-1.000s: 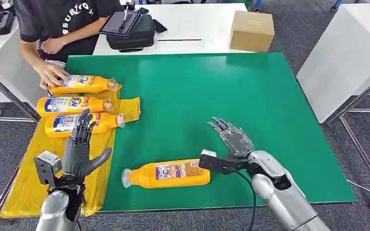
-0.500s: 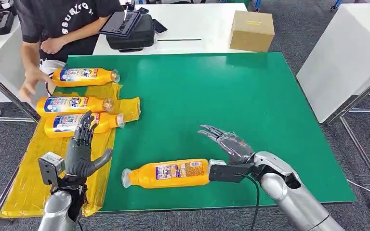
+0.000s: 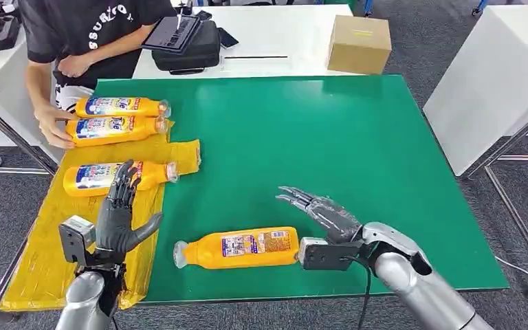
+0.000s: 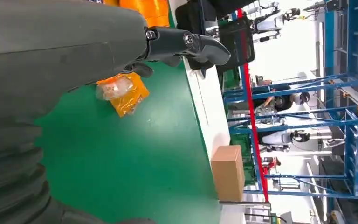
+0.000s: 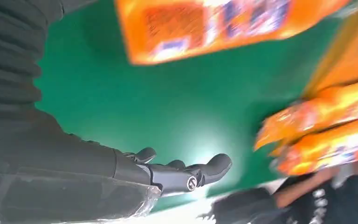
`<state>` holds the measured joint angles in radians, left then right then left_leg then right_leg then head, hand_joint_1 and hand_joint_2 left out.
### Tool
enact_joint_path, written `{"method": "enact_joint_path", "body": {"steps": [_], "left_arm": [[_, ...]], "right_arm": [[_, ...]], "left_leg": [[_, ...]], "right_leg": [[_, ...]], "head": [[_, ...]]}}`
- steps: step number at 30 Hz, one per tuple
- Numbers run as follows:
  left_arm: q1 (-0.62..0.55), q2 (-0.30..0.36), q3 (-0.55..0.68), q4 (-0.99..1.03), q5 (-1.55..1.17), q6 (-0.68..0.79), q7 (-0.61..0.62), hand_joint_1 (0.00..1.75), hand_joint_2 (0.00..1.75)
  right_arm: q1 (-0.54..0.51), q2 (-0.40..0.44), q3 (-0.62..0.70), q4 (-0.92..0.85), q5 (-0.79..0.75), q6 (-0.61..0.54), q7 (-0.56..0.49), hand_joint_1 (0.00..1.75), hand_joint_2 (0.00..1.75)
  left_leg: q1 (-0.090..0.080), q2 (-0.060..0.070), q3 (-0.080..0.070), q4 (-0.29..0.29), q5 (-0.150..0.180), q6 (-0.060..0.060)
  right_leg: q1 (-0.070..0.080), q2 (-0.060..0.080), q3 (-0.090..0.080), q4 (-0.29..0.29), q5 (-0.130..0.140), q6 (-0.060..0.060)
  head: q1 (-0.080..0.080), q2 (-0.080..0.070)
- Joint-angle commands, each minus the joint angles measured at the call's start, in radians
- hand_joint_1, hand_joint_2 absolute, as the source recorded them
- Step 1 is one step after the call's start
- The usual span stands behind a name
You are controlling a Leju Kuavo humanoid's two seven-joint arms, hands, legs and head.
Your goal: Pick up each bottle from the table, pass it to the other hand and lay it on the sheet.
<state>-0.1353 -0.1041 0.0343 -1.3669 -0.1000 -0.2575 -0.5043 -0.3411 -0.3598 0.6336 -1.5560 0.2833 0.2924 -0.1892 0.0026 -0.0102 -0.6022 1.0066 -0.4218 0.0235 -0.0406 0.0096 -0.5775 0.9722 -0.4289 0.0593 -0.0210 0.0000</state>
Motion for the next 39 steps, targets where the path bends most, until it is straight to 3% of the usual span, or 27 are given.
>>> {"method": "enact_joint_path", "body": {"steps": [1, 13, 16, 21, 34, 39], "left_arm": [[-0.095, -0.02, 0.032, 0.141, 0.001, 0.01, -0.003, 0.0, 1.75], [-0.011, -0.016, 0.03, -0.035, 0.05, 0.016, 0.0, 0.0, 1.75], [0.009, -0.013, 0.031, -0.081, 0.052, 0.023, 0.01, 0.0, 1.75], [0.006, -0.005, 0.039, -0.084, 0.061, 0.033, 0.023, 0.0, 1.75], [-0.033, -0.009, 0.028, -0.038, 0.074, 0.028, 0.027, 0.0, 1.75], [-0.021, -0.006, 0.062, -0.034, 0.085, 0.039, 0.031, 0.0, 1.75]], "right_arm": [[-0.07, 0.019, 0.103, 0.017, -0.127, 0.053, 0.008, 0.0, 1.75], [-0.249, 0.197, 0.221, 0.417, -0.137, -0.002, 0.045, 0.0, 1.75], [-0.286, 0.235, 0.246, 0.464, -0.104, -0.028, 0.08, 0.0, 1.75], [-0.303, 0.276, 0.286, 0.52, 0.028, -0.126, 0.137, 0.0, 1.75], [-0.315, 0.297, 0.31, 0.551, 0.077, -0.108, 0.132, 0.0, 1.75], [-0.27, 0.201, 0.299, 0.287, 0.075, -0.142, 0.112, 0.0, 1.75]], "left_leg": [[0.0, 0.001, 0.001, 0.0, 0.0, -0.001], [0.001, 0.005, 0.002, 0.0, -0.001, -0.001], [0.002, 0.009, 0.004, 0.0, -0.002, -0.002], [0.001, 0.004, 0.003, 0.0, -0.001, -0.001], [0.001, 0.002, 0.003, 0.0, -0.001, -0.002], [0.001, 0.0, 0.001, 0.0, 0.0, -0.001]], "right_leg": [[0.0, 0.0, 0.001, 0.0, 0.0, -0.003], [0.001, 0.004, 0.001, 0.0, 0.001, -0.003], [0.002, 0.007, 0.002, 0.0, 0.001, -0.005], [0.002, 0.003, 0.002, 0.0, 0.0, -0.003], [0.002, 0.0, 0.004, 0.0, 0.0, -0.005], [0.001, -0.002, 0.001, 0.001, -0.001, -0.004]], "head": [[0.0, 0.0], [0.0, 0.0], [0.0, 0.0], [0.0, 0.0], [0.0, 0.0], [0.0, 0.0]]}}
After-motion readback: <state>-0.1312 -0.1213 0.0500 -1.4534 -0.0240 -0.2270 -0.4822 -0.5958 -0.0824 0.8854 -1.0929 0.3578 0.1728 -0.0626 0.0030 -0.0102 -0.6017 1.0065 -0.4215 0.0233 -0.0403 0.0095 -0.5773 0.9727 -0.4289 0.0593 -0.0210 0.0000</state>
